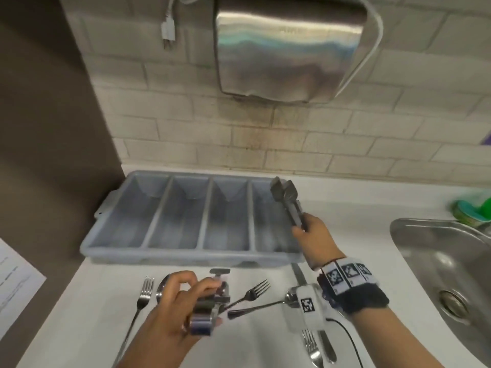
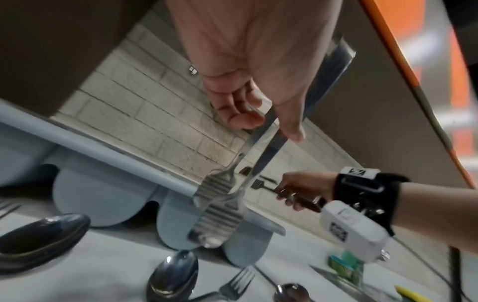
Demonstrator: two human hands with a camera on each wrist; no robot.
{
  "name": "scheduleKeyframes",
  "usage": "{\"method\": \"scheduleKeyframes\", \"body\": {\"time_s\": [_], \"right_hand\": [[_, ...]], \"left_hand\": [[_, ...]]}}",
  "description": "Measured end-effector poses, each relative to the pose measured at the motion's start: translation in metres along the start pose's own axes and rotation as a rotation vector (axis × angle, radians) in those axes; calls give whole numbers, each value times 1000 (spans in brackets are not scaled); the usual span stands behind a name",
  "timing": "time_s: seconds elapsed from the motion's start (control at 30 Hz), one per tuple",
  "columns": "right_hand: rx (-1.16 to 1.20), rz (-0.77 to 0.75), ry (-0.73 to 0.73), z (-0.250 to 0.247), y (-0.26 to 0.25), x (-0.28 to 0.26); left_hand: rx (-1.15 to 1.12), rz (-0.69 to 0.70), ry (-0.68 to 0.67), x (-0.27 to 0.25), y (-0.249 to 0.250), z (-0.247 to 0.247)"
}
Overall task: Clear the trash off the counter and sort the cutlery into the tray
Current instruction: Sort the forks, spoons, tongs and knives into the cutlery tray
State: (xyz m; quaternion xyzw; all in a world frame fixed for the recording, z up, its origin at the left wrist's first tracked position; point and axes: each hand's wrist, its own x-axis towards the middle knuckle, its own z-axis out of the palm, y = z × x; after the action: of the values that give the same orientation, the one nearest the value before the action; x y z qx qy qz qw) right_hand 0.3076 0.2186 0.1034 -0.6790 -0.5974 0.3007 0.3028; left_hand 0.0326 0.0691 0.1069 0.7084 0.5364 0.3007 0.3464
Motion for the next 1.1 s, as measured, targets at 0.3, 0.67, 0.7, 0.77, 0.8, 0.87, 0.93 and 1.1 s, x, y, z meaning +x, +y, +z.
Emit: {"method": "scheduleKeyframes", "body": {"time_s": [0.3, 0.67, 0.7, 0.77, 0.8, 0.87, 0.93, 1.1], "right_hand": [[-630, 73, -326, 76, -3, 80], [-196, -219, 107, -3, 15, -57], [-208, -227, 151, -11, 26, -77], [-250, -188, 170, -17, 51, -114], [-274, -150, 149, -17, 64, -130], [-296, -94, 81, -10, 88, -155], [-291, -42, 12, -2, 109, -173], [-286, 154, -136, 4, 129, -206]], "left_hand": [[-703, 6, 337, -21, 1, -66], [320, 460, -77, 77, 70, -47], [447, 494, -113, 100, 76, -33], [676, 518, -227, 145, 77, -2], [749, 531, -299, 166, 75, 13], [780, 544, -449, 202, 70, 39], [830, 510, -581, 231, 64, 59], [980, 319, -743, 267, 37, 90]]}}
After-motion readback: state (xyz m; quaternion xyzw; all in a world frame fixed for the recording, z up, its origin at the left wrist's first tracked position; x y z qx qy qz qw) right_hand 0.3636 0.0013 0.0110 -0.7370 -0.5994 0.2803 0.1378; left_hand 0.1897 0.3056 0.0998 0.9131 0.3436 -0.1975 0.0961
